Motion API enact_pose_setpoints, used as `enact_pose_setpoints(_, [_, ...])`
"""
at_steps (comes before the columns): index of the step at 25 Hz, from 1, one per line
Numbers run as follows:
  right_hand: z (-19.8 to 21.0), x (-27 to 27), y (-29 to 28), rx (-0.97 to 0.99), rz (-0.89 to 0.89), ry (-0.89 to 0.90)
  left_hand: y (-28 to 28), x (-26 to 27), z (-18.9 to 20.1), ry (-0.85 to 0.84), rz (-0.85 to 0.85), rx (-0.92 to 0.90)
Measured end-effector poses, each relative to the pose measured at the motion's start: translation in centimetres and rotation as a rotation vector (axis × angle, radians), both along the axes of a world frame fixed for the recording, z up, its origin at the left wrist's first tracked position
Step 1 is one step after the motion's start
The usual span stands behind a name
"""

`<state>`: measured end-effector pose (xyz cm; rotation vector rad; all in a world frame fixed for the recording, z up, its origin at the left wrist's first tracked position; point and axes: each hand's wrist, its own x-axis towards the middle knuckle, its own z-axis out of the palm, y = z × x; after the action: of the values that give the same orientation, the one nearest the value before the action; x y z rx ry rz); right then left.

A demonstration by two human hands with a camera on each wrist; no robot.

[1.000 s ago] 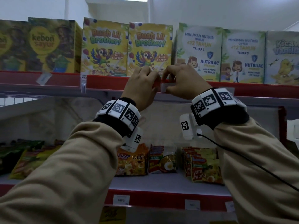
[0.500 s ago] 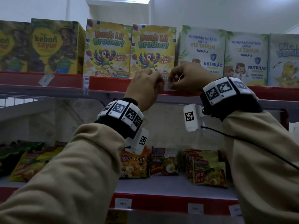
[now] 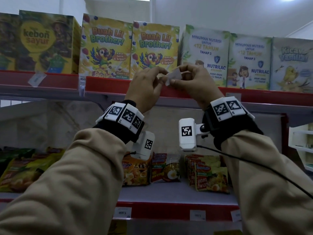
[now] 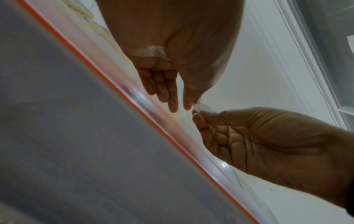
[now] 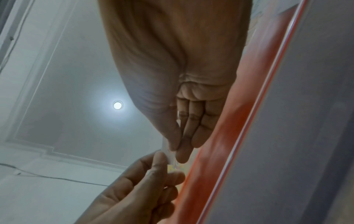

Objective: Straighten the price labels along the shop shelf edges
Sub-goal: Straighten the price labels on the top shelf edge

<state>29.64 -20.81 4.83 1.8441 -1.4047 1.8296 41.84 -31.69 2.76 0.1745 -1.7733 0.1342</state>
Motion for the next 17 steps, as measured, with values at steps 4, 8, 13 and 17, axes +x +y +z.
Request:
enact_pose_setpoints(4, [-0.3,0.2,0.0,-0.015,-0.138,0.16,-0.4,-0.1,0.1,0.044,-0.015,0.008])
enact_pose_setpoints(8, [0.1,0.1,0.4,-0.051,-0.361,0.361,-0.4,0.2,0.1,0.073,-0.095,0.026])
enact_pose_setpoints(13, [0.7,-0.1,0.1,-0.03,-0.458,0.446,-0.6,0.8,0.4,0.022,-0.045,-0.014])
enact_pose_setpoints(17, [0.8,0.2,-1.2,-0.12,-0.444,0.367,-1.3,2.5,0.8,-0.111,0.186,-0.128])
